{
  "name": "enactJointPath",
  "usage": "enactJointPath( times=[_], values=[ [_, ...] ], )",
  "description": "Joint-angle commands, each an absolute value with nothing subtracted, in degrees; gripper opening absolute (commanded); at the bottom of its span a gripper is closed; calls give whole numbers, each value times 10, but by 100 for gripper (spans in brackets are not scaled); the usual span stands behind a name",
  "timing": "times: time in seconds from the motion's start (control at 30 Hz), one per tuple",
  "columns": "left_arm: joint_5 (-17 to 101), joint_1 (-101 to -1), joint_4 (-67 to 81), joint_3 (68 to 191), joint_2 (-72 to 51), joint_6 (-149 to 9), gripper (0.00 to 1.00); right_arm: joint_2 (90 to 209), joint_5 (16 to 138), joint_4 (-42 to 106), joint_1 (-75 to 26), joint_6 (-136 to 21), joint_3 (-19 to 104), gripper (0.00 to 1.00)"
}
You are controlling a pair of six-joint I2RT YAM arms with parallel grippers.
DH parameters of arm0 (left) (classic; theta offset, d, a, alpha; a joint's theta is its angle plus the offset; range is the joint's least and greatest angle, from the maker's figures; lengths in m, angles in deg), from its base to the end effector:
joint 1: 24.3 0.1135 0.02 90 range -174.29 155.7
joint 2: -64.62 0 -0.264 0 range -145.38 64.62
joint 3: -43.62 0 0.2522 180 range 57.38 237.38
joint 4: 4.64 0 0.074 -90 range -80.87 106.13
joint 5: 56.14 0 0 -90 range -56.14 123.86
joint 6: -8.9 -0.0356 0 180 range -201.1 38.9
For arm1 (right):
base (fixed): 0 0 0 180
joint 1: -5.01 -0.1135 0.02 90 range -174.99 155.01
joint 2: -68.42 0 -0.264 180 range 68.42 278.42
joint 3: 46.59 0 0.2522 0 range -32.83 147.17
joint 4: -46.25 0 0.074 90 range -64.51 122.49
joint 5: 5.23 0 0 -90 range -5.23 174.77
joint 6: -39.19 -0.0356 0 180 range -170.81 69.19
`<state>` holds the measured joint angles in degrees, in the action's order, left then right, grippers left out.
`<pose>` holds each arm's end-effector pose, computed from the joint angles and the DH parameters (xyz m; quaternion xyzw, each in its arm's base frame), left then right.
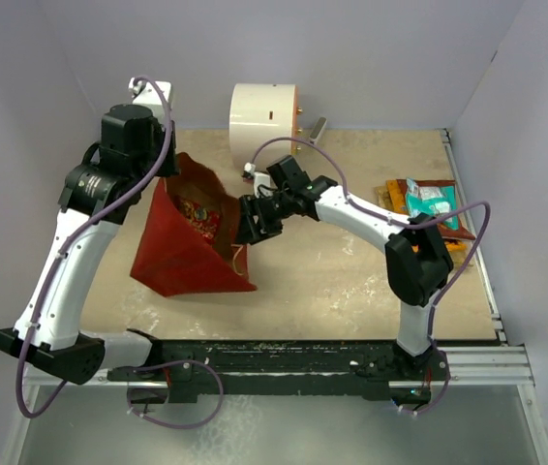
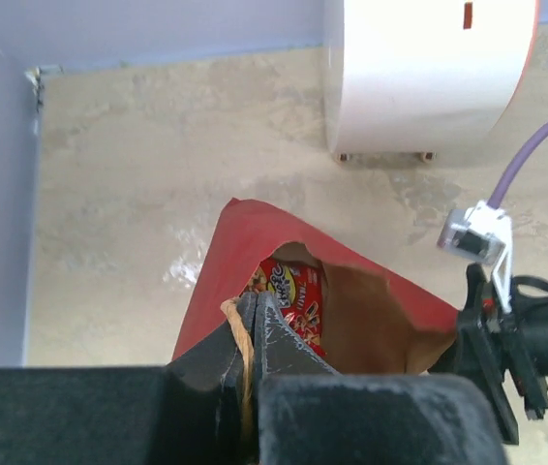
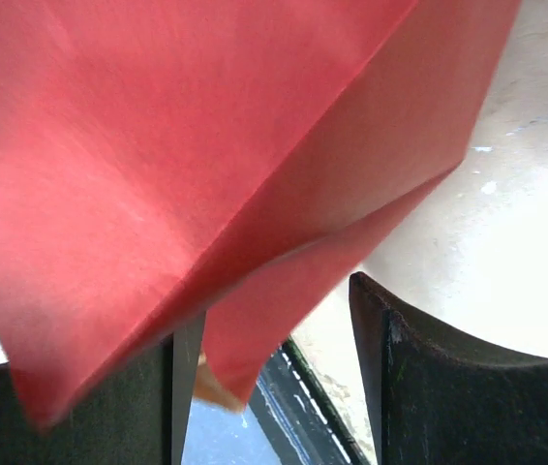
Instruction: Take the snacks out of the paper bag
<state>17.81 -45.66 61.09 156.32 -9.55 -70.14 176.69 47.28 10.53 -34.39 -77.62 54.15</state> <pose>0.2285 -0.0788 0.4751 0.0042 0.8483 -0.0291 0.5287 0.3164 0.2879 0.2611 -0.2220 0.8500 0.4523 0.1536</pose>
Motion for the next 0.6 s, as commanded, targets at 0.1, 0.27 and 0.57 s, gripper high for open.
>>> enactJointPath(
  times=[0.1, 0.27, 0.57],
  values=[
    [322, -454, 454, 1589, -58, -810, 0, 1748, 460, 117, -358, -787, 544, 64],
    [449, -453, 464, 1486, -12, -704, 0, 1706, 512, 71, -357, -759, 496, 65],
    [548, -453, 470, 1309, 93, -568, 0, 1559, 704, 107, -357, -673, 379, 68]
  ],
)
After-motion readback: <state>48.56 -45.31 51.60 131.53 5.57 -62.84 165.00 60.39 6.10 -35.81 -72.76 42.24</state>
